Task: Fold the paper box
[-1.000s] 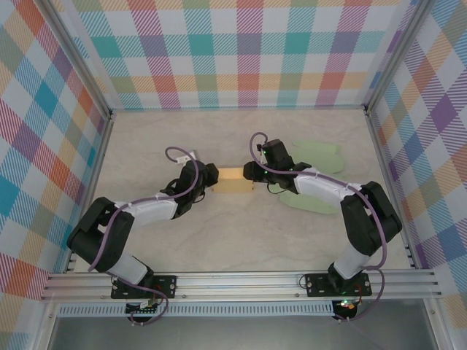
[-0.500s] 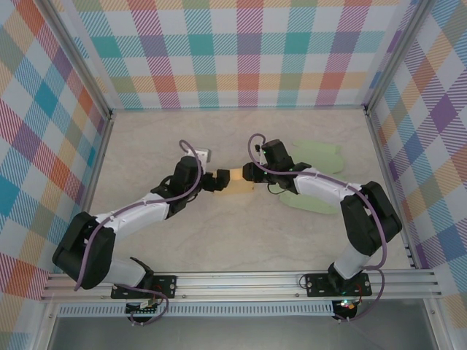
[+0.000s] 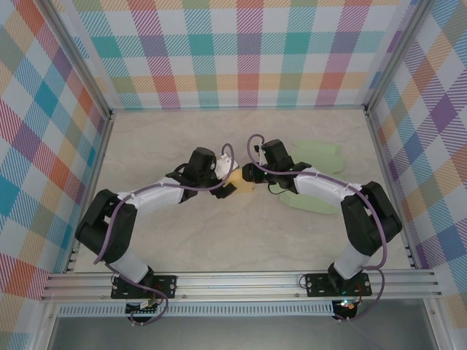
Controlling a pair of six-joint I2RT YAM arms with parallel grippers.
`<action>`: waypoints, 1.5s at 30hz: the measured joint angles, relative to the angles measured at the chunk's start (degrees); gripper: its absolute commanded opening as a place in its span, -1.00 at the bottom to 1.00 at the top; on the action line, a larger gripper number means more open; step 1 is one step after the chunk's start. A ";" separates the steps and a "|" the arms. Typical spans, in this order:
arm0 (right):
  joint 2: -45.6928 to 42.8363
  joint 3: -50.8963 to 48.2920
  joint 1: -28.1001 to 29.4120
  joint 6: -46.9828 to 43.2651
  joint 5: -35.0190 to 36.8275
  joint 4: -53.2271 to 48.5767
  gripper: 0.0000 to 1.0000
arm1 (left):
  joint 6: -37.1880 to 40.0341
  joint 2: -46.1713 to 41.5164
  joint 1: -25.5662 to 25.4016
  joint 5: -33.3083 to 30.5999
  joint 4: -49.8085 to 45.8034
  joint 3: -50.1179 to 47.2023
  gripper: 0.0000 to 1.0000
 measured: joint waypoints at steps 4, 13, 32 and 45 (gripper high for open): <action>-0.33 0.00 0.00 -0.02 0.15 -0.48 -0.01 | 3.52 2.36 -0.02 -0.02 -3.17 2.58 0.51; -2.99 -0.02 0.28 -0.15 1.70 -9.27 0.50 | 9.49 2.80 -0.13 -5.01 -4.33 4.11 -0.36; -23.30 1.20 -10.54 1.75 13.64 -28.04 0.99 | 25.22 9.62 4.61 -25.27 12.85 0.74 0.03; -21.59 -0.52 -31.74 3.04 9.75 -29.38 0.99 | 29.70 11.21 7.78 -26.53 23.32 -5.38 1.00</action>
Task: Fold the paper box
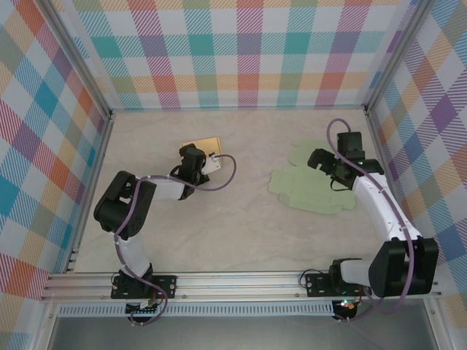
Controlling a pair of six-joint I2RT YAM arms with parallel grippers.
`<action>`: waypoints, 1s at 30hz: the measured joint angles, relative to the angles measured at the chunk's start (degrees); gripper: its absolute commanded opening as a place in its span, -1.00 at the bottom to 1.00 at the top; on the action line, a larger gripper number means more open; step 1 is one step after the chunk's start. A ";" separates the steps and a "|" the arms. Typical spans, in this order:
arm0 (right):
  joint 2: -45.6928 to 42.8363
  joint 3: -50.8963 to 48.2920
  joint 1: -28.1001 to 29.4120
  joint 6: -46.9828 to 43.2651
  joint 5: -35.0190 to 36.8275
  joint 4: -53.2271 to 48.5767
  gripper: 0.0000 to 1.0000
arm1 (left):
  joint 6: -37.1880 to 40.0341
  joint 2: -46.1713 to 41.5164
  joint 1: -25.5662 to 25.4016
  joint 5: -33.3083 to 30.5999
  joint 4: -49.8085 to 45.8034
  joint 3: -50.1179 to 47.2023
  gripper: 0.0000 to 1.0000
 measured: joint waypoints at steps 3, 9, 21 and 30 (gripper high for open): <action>3.08 0.00 -4.13 -0.22 -1.81 1.51 0.99 | -0.92 -3.96 -2.32 -2.47 -0.96 -4.11 1.00; 11.89 0.17 -9.31 -1.62 -2.54 2.78 1.00 | -12.00 -20.87 -9.03 -3.98 -9.44 -7.89 1.00; 22.62 3.72 -14.69 -3.21 -2.91 3.21 0.84 | -58.53 -50.38 -6.82 -9.79 -15.78 -14.80 1.00; 22.67 -3.76 -14.88 -1.05 -6.93 4.57 0.75 | -86.75 -60.87 -1.79 -11.82 -24.22 -20.85 1.00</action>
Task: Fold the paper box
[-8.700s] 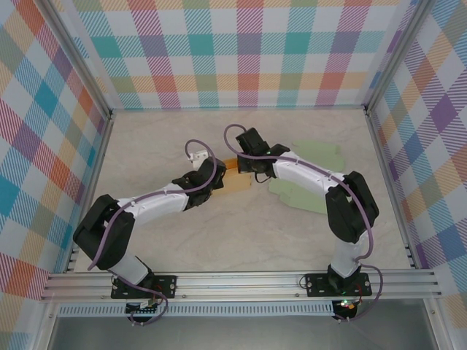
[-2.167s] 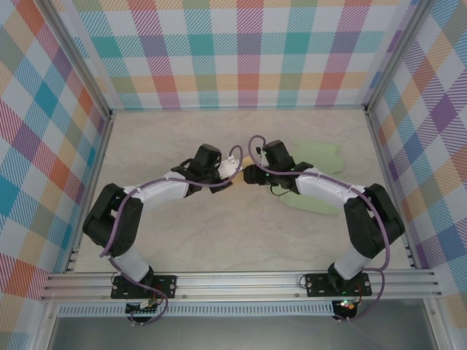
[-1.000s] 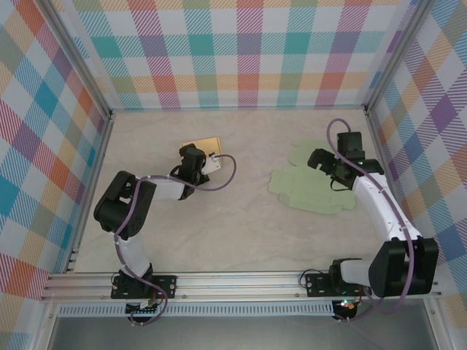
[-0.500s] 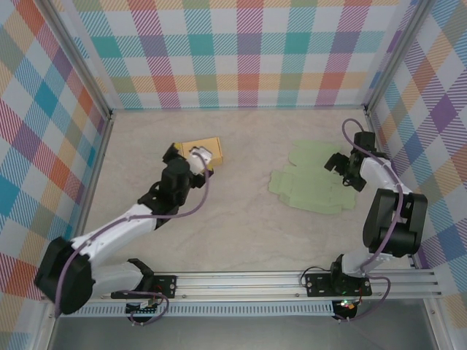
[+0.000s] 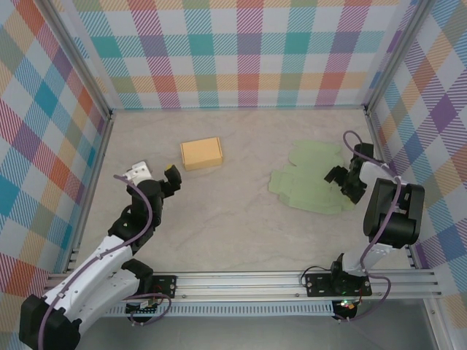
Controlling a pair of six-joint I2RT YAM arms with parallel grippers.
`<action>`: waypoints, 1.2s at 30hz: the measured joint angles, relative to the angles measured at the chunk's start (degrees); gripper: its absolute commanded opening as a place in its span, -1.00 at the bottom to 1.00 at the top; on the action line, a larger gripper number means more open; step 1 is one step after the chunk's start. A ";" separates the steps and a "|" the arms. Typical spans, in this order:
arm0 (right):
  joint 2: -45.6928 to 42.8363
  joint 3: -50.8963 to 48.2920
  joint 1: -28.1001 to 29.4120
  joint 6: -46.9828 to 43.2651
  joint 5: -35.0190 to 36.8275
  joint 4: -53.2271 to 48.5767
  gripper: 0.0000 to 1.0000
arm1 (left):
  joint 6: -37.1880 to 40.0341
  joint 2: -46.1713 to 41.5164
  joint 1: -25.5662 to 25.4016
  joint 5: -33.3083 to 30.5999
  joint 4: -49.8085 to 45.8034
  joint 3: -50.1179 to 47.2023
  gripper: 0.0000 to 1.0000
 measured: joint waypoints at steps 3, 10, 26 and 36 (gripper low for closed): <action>-1.99 -2.16 -0.13 0.92 -2.14 2.19 0.56 | -2.71 -0.28 0.20 0.02 -1.16 0.00 1.00; -6.05 -9.27 3.08 5.01 -11.82 9.22 0.35 | -4.92 1.31 0.20 0.48 -2.43 0.00 1.00; -21.05 -13.35 30.47 15.63 -15.69 7.82 0.39 | -19.67 17.18 0.09 14.40 -7.69 5.62 1.00; -8.57 14.64 25.31 2.36 -4.04 -3.17 0.52 | -37.29 25.29 -5.33 12.37 -26.18 15.58 0.92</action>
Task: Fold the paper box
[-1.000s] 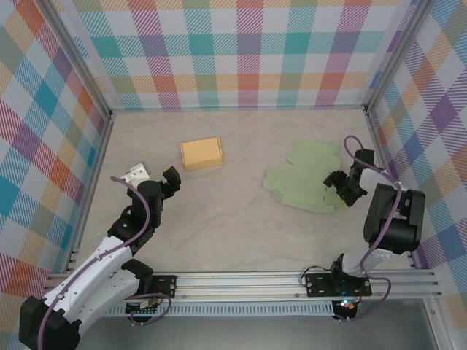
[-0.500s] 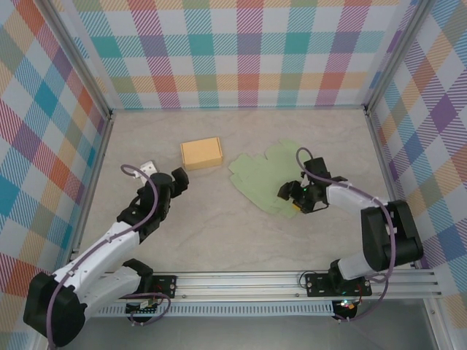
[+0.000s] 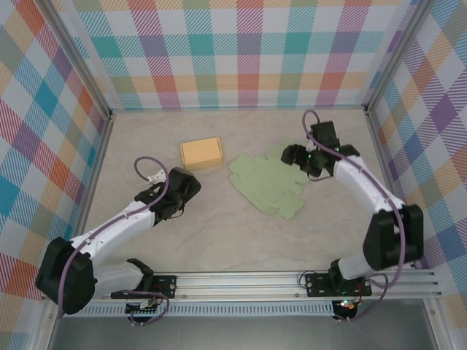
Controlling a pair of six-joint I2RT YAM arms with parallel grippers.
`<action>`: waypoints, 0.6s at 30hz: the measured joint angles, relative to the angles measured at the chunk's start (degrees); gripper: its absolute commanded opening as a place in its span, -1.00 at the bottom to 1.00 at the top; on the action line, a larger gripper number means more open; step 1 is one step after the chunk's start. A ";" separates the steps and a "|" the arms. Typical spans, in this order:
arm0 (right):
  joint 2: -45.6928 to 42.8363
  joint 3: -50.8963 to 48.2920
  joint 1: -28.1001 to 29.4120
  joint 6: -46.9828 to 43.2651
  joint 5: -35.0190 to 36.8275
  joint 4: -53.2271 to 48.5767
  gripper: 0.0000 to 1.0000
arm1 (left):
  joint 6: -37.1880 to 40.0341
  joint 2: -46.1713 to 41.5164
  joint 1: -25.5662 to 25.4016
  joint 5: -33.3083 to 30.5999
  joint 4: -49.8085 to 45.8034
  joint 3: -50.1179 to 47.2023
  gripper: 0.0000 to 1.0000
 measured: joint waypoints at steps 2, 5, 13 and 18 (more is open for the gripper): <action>6.69 6.67 -1.18 -2.56 3.85 -1.22 0.47 | -0.59 2.21 -0.61 -0.76 -2.73 3.19 0.92; 16.31 14.99 -3.32 -5.40 6.82 -2.99 0.44 | -0.52 4.81 -1.33 0.31 -2.95 4.15 0.92; 31.39 22.12 -8.15 -10.12 9.99 -4.61 0.40 | 0.81 10.62 -2.40 7.04 1.88 3.08 0.91; 33.92 20.94 -9.09 -11.47 10.58 -4.68 0.32 | 2.99 14.40 -2.62 11.96 7.72 3.26 0.84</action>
